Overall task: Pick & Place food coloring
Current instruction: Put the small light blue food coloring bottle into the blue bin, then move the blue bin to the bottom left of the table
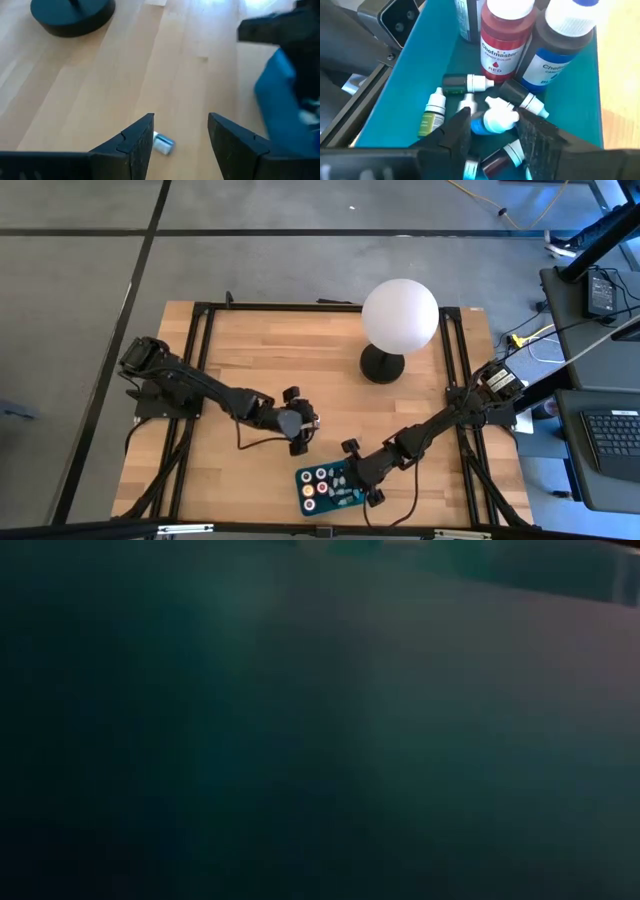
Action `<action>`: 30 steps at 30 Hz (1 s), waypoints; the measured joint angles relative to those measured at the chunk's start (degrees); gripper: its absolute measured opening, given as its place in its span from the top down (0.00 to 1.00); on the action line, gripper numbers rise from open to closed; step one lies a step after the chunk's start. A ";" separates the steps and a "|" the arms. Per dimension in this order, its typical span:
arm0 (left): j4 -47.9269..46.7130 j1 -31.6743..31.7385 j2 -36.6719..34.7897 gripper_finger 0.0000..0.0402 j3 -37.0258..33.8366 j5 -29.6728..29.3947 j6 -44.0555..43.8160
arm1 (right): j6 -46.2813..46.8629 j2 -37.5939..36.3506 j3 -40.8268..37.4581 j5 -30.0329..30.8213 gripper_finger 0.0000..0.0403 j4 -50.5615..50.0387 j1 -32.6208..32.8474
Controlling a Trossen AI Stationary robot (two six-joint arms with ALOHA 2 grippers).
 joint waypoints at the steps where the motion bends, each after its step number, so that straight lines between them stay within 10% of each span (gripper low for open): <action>1: 0.04 0.53 0.50 0.55 0.00 0.31 0.94 | -0.03 0.02 0.00 0.00 0.59 -0.07 0.00; 30: -4.29 5.34 7.82 0.55 -0.02 6.77 -13.49 | 4.85 -13.97 -0.13 4.53 0.56 -11.04 -0.90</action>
